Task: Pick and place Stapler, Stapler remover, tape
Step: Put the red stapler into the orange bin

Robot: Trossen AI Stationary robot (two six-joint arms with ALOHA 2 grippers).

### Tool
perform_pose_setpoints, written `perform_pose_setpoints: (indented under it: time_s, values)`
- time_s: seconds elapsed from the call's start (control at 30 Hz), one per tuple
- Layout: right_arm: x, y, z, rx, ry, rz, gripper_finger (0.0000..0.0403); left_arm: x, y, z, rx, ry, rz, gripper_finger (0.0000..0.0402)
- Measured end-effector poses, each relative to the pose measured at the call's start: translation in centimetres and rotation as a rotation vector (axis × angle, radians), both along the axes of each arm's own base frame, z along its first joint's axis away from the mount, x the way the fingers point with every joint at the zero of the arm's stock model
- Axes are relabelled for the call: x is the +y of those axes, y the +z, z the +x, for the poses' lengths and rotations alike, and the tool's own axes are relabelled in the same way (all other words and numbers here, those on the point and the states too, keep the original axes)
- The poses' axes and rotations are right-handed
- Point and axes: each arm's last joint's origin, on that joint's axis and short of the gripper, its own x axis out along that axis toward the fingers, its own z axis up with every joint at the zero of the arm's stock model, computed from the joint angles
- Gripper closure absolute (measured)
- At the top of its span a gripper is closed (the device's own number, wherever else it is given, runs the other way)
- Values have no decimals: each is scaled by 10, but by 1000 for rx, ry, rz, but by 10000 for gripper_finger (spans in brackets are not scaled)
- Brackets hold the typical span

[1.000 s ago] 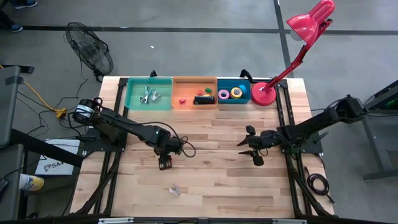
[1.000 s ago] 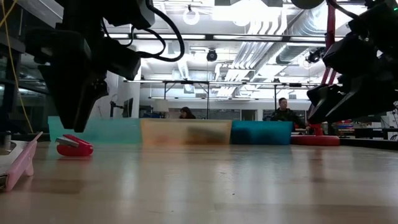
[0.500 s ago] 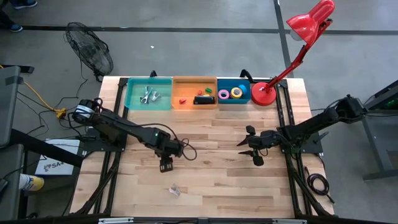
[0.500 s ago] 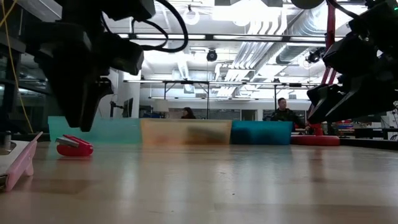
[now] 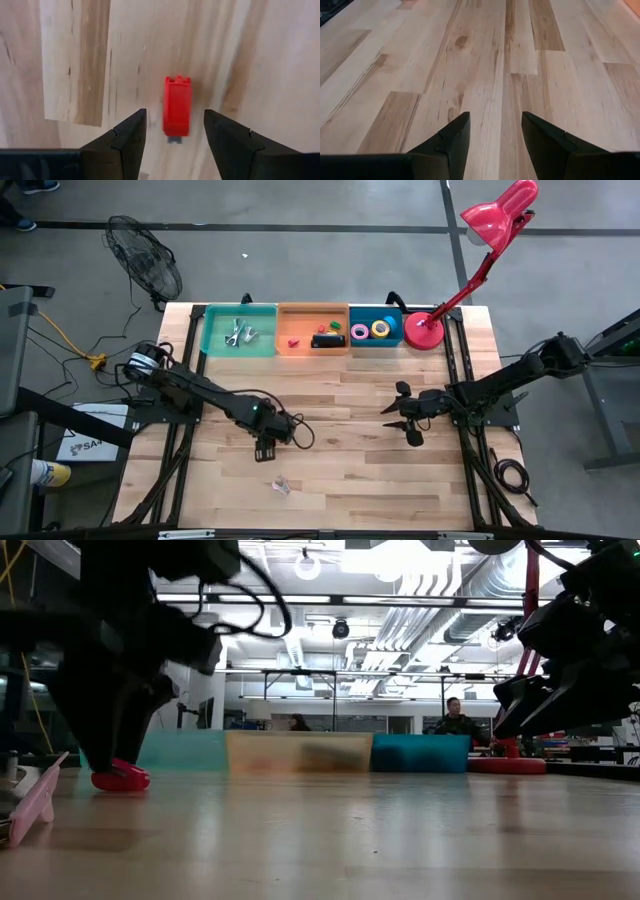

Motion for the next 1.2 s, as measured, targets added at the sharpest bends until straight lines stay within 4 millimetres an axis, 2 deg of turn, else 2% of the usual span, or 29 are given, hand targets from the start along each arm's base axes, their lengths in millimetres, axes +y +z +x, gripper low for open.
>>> perform_pose_setpoints:
  time_s: [0.23,0.37,0.47,0.8,0.9,1.0,1.07,1.2]
  values:
    - [0,0,0,1,-8,4,233,-1,-16,2,69,-20,21,208]
    - [0,0,0,0,-16,0,233,-1,-17,3,71,-21,22,213]
    - [0,0,0,0,-17,-1,233,-1,-17,3,68,-23,23,233]
    - [0,0,0,0,-18,-2,233,-1,-18,4,51,-22,25,337]
    - [0,0,0,0,-18,-2,233,-1,-18,6,33,-16,42,340]
    - [0,0,0,1,-18,-2,233,0,-17,9,-14,-9,95,340]
    - [0,0,0,0,-19,-2,233,4,-13,18,-90,9,187,341]
    - [-1,0,0,-1,-31,-9,233,25,-1,33,-213,122,397,338]
